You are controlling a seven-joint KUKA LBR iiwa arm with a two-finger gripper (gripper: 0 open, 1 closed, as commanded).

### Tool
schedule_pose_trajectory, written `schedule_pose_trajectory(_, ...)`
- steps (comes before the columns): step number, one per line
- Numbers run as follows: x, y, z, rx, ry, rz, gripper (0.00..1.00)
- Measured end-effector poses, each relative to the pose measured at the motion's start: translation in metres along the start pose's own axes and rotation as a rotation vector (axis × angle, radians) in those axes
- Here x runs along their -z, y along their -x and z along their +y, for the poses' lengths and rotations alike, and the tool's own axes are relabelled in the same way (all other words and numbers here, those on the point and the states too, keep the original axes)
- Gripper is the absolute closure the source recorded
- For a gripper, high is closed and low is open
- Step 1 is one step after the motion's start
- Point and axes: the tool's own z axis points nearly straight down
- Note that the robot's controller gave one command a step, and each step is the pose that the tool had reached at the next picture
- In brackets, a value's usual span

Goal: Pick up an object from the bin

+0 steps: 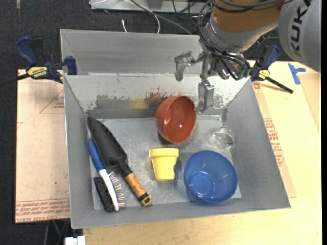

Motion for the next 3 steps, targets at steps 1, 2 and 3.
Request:
schedule_pose_trajectory(1, -0.014, -0.010, 0.002, 0.170, 0.001, 0.012, 0.00)
schedule_pose_trajectory(2, -0.071, -0.070, -0.010, 0.370, 0.002, 0.009, 0.00)
schedule_pose_trajectory(3, -0.045, -0.020, 0.022, 0.408, 0.001, -0.007, 0.00)
